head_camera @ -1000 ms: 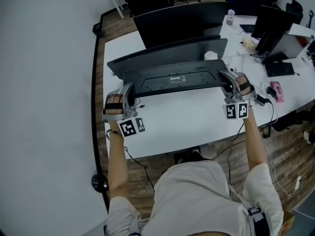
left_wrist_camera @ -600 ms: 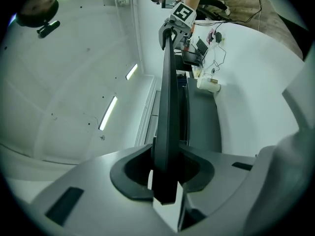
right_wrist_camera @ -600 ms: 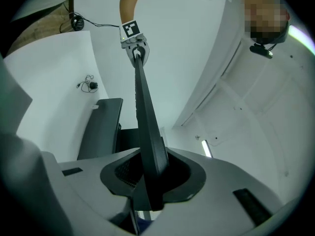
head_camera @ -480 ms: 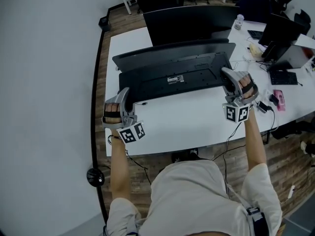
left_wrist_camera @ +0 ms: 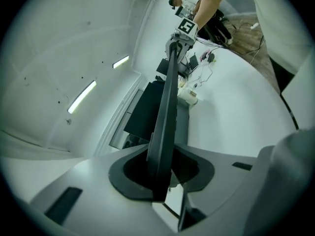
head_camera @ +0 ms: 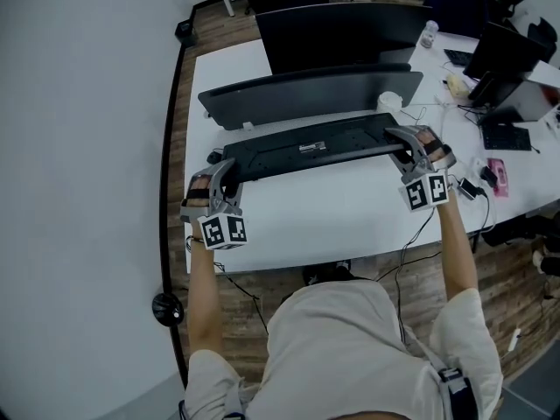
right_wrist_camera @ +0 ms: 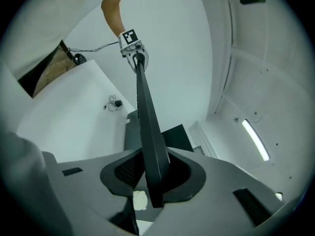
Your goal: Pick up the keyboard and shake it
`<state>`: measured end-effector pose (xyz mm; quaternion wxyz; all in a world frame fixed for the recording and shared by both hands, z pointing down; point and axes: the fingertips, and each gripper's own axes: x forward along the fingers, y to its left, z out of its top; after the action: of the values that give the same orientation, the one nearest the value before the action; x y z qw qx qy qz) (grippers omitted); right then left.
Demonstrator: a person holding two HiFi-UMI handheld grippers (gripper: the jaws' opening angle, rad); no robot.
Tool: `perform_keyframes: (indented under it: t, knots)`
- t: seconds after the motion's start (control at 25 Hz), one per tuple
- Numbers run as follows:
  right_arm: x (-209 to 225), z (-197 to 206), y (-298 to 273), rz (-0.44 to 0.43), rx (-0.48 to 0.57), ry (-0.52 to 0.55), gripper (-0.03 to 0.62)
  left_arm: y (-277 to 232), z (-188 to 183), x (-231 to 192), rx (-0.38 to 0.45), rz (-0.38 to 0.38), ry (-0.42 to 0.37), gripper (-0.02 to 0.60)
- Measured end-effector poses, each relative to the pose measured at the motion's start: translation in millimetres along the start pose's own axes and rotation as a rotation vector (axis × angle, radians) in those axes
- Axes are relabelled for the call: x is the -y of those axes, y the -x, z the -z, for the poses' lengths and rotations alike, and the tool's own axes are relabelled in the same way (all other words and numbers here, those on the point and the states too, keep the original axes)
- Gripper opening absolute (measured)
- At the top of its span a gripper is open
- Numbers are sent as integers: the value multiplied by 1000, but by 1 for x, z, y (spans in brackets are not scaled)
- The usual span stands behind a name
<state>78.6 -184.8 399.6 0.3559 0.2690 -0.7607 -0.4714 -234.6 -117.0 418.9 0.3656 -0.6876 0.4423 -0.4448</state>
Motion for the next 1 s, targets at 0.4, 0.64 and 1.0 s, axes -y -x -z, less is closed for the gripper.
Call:
perform_keyframes:
  t: [0.4,0.64,1.0]
  knots:
    - [-42,-4,38,-606,189,-405,133,21,-9,54,319,616,475,120]
    - [-27,-18,66,-802,524,-867,126,34,-13,49,544,764,956,129]
    - [-19,7,49,-756,764,-1524,123,24,-8,46,800,735,1462,126]
